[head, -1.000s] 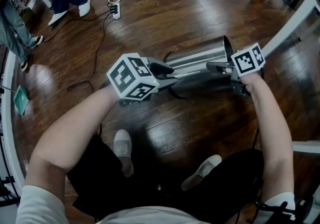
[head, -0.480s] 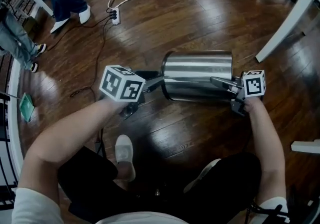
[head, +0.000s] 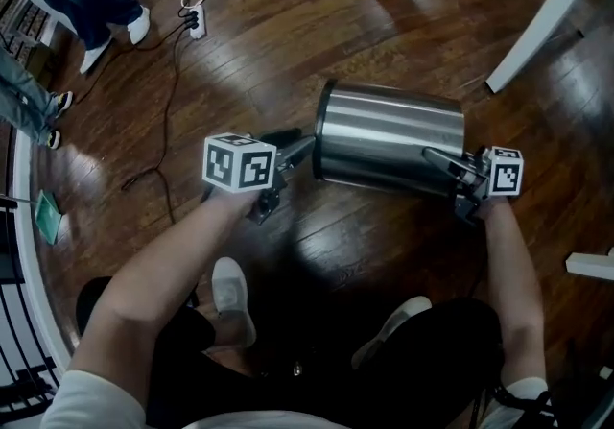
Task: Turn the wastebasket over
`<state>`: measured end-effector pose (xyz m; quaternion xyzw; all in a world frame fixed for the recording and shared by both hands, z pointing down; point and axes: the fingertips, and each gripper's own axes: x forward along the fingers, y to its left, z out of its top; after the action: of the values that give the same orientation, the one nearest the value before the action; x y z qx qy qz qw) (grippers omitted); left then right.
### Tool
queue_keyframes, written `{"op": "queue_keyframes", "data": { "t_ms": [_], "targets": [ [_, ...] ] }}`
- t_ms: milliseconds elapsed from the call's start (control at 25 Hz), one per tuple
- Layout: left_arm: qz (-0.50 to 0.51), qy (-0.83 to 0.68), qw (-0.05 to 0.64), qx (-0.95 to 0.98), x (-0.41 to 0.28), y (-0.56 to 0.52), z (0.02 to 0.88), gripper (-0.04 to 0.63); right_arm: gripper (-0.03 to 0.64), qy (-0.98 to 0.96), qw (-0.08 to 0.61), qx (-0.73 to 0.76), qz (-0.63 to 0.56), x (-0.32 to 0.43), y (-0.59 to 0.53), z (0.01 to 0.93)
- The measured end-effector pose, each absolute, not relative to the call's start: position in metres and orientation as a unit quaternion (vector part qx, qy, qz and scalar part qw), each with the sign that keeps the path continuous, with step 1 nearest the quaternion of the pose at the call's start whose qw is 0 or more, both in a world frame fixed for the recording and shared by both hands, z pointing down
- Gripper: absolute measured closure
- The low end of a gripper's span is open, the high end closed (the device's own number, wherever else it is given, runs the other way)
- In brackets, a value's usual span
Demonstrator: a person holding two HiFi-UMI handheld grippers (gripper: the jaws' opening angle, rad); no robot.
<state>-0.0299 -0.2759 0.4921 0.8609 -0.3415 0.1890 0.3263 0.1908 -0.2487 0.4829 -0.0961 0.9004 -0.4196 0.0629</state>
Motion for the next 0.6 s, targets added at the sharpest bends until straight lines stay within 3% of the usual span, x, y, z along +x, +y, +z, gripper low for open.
{"op": "queue_keyframes", "data": {
  "t_ms": [360, 600],
  "targets": [
    [0.142, -0.312, 0.359, 0.868, -0.006, -0.279, 0.499, 0.423, 0.586, 0.899, 0.086, -0.11, -0.415, 0.206, -0.245, 0.498],
    [0.149, -0.311, 0.361, 0.866, -0.001, -0.279, 0.509, 0.447, 0.571, 0.9, 0.038, -0.155, -0.405, 0.201, -0.246, 0.497]
  ]
}}
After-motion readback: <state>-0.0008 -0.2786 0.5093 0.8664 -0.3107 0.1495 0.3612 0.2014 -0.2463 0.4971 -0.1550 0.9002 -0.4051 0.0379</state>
